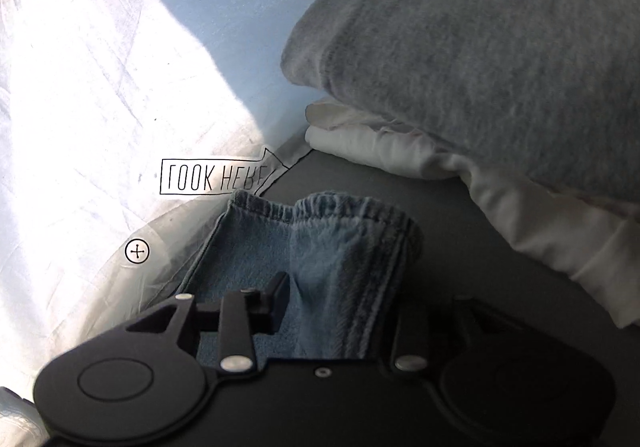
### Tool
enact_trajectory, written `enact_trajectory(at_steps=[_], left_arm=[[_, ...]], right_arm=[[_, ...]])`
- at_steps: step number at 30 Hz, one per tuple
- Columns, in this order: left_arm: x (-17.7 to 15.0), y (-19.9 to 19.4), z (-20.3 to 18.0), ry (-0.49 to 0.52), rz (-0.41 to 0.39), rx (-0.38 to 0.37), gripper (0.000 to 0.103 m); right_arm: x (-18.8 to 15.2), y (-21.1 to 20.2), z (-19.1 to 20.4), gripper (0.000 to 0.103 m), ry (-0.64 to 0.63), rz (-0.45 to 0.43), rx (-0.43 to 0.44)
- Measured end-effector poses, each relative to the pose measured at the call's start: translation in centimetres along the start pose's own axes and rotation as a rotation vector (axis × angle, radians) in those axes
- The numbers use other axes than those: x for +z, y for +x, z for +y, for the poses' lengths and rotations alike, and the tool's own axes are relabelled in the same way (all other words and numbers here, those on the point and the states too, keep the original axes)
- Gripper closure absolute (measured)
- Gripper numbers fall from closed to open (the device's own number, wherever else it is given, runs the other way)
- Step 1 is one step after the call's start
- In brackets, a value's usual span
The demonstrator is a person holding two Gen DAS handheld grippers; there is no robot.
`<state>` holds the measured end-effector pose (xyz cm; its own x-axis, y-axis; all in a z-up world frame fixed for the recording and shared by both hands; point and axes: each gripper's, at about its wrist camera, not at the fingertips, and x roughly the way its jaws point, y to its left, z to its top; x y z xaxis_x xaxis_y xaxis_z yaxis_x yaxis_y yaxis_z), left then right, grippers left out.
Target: Fold clothes
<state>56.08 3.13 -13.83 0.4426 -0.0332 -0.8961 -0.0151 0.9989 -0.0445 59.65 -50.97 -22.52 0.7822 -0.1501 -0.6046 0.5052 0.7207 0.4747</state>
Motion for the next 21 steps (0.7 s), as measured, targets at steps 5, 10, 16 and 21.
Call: enact_trajectory(at_steps=[5, 10, 16, 21], left_arm=[[-0.1, 0.1, 0.0, -0.001, -0.001, 0.001, 0.000], [0.0, 0.1, 0.0, -0.004, 0.010, 0.001, 0.000], [0.1, 0.1, 0.0, -0.011, 0.021, 0.008, 0.000], [0.6, -0.3, -1.3, 0.000, 0.068, 0.090, 0.000]], right_arm=[[0.2, -0.1, -0.4, 0.062, 0.022, 0.004, -0.004], [0.6, 0.0, -5.2, 0.093, 0.414, 0.068, 0.177], [-1.7, -3.0, -6.9, 0.093, 0.836, 0.090, 0.588], [-3.0, -7.1, -3.2, 0.093, 0.819, 0.142, 0.752]])
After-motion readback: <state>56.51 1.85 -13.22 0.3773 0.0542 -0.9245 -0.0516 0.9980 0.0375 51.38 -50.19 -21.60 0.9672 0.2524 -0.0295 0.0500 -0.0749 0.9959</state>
